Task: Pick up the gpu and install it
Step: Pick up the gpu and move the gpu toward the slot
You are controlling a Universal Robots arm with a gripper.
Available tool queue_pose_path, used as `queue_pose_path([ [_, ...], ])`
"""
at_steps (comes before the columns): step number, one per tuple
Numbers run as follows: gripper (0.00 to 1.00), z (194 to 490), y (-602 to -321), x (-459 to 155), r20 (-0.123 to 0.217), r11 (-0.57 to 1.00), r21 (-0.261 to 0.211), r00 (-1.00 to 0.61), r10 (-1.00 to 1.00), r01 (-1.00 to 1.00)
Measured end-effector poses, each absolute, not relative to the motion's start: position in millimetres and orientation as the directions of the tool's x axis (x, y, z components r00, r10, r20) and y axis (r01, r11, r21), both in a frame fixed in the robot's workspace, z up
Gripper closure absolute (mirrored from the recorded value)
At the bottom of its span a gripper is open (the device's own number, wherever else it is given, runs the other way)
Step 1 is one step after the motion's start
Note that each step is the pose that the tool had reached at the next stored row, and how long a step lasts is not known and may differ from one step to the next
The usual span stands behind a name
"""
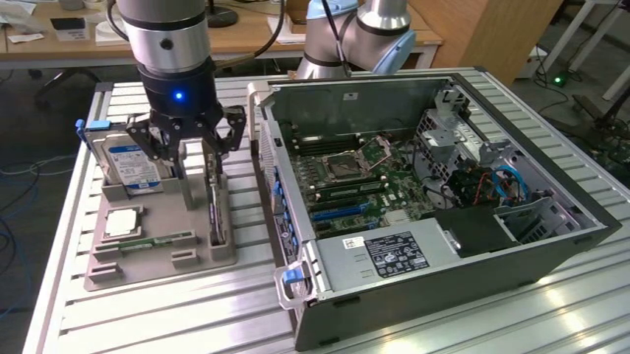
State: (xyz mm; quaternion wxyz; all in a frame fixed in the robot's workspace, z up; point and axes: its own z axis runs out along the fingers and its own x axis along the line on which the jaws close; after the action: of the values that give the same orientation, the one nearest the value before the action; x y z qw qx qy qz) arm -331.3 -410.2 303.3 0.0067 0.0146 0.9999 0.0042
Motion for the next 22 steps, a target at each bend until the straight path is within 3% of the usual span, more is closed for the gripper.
queue_pose_path([
  [22,0.41,276,-409,-331,-0.011,0.998,0.0,-0.998,0.056,0.056],
])
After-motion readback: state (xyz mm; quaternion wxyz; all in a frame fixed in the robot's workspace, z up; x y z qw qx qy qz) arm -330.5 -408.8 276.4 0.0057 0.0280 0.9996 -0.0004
